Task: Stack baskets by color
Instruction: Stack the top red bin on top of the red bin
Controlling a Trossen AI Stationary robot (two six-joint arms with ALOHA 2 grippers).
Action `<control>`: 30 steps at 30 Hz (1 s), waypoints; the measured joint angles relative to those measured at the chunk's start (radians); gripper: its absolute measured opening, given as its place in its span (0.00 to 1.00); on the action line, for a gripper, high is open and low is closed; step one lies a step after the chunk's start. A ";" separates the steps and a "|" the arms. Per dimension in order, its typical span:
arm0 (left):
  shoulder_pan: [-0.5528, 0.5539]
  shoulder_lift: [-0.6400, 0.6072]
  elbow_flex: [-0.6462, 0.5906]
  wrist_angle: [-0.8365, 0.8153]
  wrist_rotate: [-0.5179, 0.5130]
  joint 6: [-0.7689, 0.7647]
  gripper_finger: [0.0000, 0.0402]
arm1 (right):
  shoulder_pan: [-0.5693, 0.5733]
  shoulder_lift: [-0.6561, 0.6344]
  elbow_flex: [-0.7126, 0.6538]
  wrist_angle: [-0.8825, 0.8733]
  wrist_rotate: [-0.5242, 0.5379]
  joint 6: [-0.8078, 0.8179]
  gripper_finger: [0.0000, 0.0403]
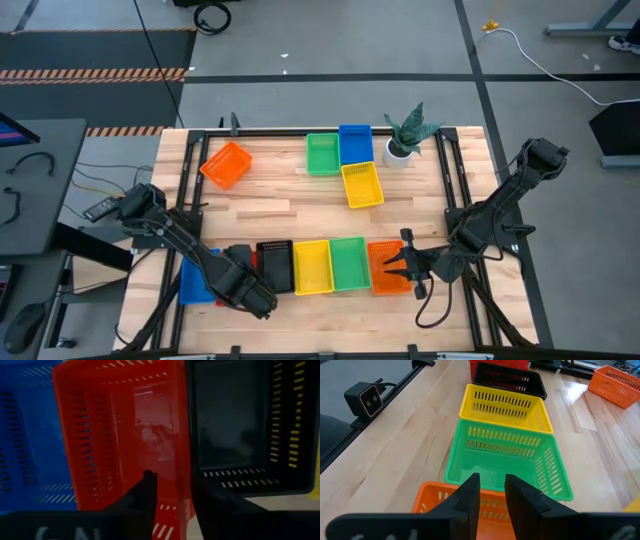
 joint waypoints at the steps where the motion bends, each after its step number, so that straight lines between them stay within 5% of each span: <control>1: 0.000 -0.001 0.000 0.000 0.006 0.007 0.33 | 0.000 0.000 0.000 0.000 0.000 0.000 0.24; 9: 0.017 -0.038 0.079 -0.072 0.015 0.074 0.41 | 0.000 0.000 0.000 0.000 0.000 0.000 0.24; 21: 0.027 -0.032 -0.044 0.055 -0.005 0.136 0.03 | 0.000 0.000 0.000 0.002 0.000 -0.001 0.24; 30: 0.033 -0.076 -0.060 0.045 -0.004 0.138 0.05 | 0.000 0.000 0.000 0.004 0.000 0.000 0.24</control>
